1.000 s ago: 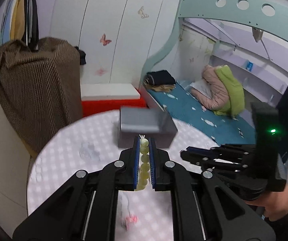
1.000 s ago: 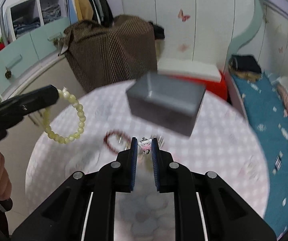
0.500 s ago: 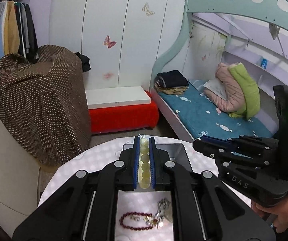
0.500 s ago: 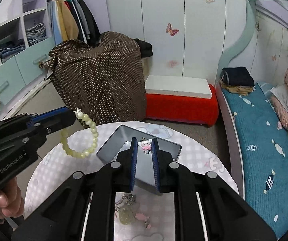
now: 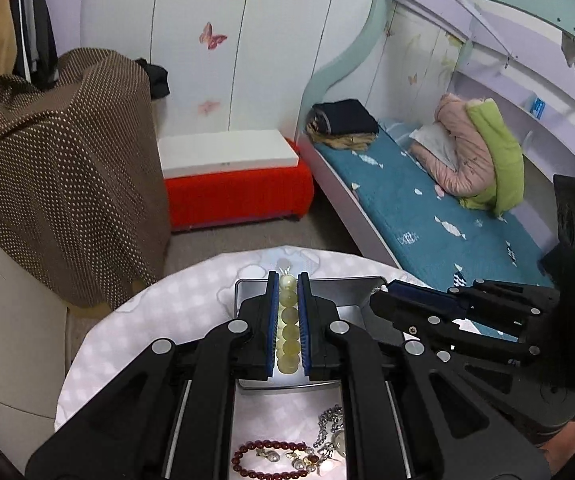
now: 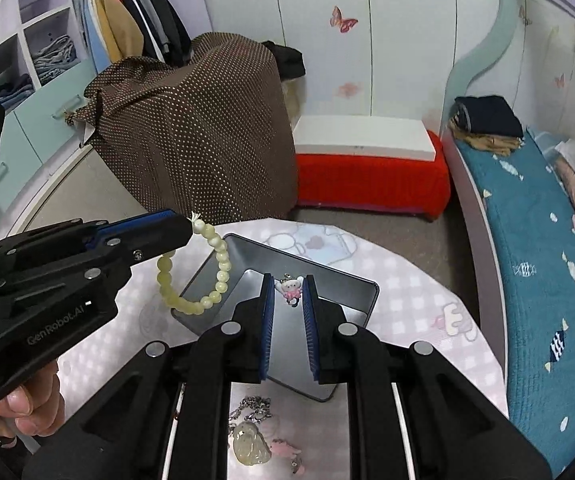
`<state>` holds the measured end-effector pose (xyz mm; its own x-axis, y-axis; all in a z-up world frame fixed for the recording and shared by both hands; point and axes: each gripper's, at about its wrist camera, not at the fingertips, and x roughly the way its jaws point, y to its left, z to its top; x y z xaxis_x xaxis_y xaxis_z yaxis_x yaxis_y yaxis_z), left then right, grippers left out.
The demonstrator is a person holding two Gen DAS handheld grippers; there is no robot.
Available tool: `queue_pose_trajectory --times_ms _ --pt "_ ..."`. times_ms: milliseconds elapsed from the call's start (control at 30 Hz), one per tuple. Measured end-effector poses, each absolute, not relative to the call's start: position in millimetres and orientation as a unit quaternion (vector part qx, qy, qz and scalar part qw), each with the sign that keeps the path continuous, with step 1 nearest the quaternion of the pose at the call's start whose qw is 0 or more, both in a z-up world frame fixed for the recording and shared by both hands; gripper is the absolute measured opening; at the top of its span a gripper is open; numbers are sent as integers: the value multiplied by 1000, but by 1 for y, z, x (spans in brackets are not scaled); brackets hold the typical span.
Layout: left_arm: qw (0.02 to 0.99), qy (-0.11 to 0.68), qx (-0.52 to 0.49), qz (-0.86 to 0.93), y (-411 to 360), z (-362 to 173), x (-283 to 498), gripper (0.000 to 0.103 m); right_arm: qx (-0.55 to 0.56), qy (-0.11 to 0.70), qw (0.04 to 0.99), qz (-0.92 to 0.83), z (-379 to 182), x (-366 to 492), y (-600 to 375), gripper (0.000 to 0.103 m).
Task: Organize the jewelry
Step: 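Drop the yellow bracelet in the grey box with left tool while right drops a charm, then move the left tool to the pink bunny keychain and grasp it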
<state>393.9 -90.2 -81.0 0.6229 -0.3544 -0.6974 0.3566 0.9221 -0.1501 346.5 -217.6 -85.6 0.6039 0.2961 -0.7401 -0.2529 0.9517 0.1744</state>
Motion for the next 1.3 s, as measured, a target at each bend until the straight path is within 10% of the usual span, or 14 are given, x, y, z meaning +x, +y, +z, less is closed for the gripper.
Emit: queue_pose_trajectory --times_ms 133,167,233,333,400,500,1300 --pt "897 400 -2 -189 -88 -83 403 15 34 428 890 154 -90 352 -221 15" --pt "898 400 -1 -184 -88 -83 403 23 38 431 889 154 -91 352 -222 15" --pt "906 388 -1 -168 -84 -79 401 75 45 432 888 153 -92 353 -225 16" --pt "915 373 0 -156 -79 -73 394 84 50 431 888 151 -90 351 -227 24" --pt "919 367 0 -144 -75 -68 389 93 53 429 889 152 -88 348 -228 64" --pt "926 356 -2 -125 -67 -61 378 95 65 402 903 138 -79 339 -233 95" --pt "964 258 19 -52 -26 -10 221 98 76 298 947 96 -19 220 -248 95"
